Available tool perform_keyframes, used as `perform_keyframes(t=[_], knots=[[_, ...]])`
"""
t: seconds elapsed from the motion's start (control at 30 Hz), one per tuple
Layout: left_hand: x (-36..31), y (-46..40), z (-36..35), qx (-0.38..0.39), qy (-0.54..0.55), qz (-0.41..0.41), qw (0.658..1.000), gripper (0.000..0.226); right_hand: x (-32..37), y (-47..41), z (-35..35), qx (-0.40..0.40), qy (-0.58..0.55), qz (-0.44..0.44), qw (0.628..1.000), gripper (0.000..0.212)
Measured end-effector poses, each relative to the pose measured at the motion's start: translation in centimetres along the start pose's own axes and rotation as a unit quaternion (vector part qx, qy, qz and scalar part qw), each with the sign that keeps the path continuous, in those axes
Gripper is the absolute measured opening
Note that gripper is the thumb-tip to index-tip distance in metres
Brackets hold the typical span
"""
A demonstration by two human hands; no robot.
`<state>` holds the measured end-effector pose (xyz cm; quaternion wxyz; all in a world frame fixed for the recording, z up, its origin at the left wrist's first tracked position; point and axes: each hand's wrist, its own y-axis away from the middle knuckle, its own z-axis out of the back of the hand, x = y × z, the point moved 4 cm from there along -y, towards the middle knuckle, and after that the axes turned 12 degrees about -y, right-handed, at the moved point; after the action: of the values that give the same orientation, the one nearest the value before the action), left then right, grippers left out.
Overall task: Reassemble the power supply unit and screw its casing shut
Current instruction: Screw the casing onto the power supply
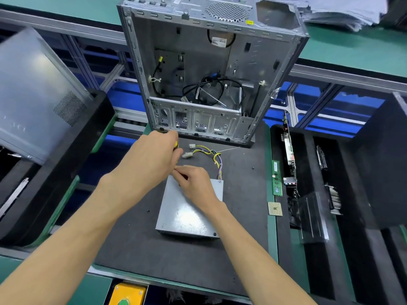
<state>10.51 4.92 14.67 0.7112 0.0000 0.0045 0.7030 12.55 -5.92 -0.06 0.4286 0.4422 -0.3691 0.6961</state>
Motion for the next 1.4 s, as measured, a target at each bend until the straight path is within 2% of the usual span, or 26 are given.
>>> perform_keyframes(t=[0.13, 0.23, 0.33, 0.6, 0.67, 0.77, 0.83, 1.0, 1.07, 1.13, 1.2, 1.3, 1.4], knots=[[-0.1, -0.3, -0.2, 0.047, -0.015, -0.045, 0.998, 0.015, 0.0, 0.0, 0.0, -0.003, -0.006, 0.001, 1.000, 0.021], [0.4, -0.2, -0.1, 0.003, -0.052, -0.012, 0.999, 0.024, 0.0, 0.0, 0.0, 0.002, 0.000, 0.003, 1.000, 0.021], [0.5, -0.3, -0.2, -0.002, -0.048, 0.022, 0.999, 0.036, 0.0, 0.0, -0.1, 0.010, 0.008, -0.001, 1.000, 0.021], [0.4, -0.6, -0.4, 0.027, -0.036, -0.050, 0.998, 0.017, 0.0, -0.1, -0.1, 0.005, 0.002, -0.004, 1.000, 0.020], [0.6, -0.4, -0.4, 0.008, -0.029, -0.035, 0.999, 0.018, 0.0, -0.1, -0.1, 0.003, 0.000, -0.001, 1.000, 0.019], [1.0, -0.4, -0.2, -0.001, -0.053, 0.035, 0.998, 0.039, 0.0, -0.1, -0.1, 0.005, 0.001, -0.008, 1.000, 0.020], [0.9, -0.5, -0.2, 0.011, -0.051, 0.041, 0.998, 0.036, 0.0, -0.1, -0.1, 0.006, 0.003, -0.008, 1.000, 0.020], [0.6, -0.9, 0.1, 0.046, -0.029, -0.053, 0.997, 0.011, 0.3, 0.0, -0.1, 0.002, -0.002, -0.005, 1.000, 0.020], [0.2, -0.6, 0.0, 0.044, 0.003, -0.090, 0.995, 0.017, 0.3, -0.1, 0.2, -0.006, -0.004, -0.007, 1.000, 0.027], [0.2, -0.3, -0.2, 0.025, 0.012, -0.082, 0.996, 0.016, 0.6, -0.1, 0.2, -0.009, 0.011, 0.004, 1.000, 0.040], [0.3, -0.3, -0.3, 0.020, -0.003, -0.061, 0.998, 0.020, 0.8, 0.0, 0.3, -0.004, 0.011, 0.005, 1.000, 0.027], [0.7, -0.6, 0.0, 0.014, -0.028, -0.008, 0.999, 0.033, 0.6, 0.0, 0.2, -0.006, 0.003, -0.002, 1.000, 0.025], [0.6, -0.8, -0.1, 0.022, -0.035, -0.006, 0.999, 0.025, 0.4, 0.0, 0.1, -0.003, 0.004, 0.007, 1.000, 0.023]])
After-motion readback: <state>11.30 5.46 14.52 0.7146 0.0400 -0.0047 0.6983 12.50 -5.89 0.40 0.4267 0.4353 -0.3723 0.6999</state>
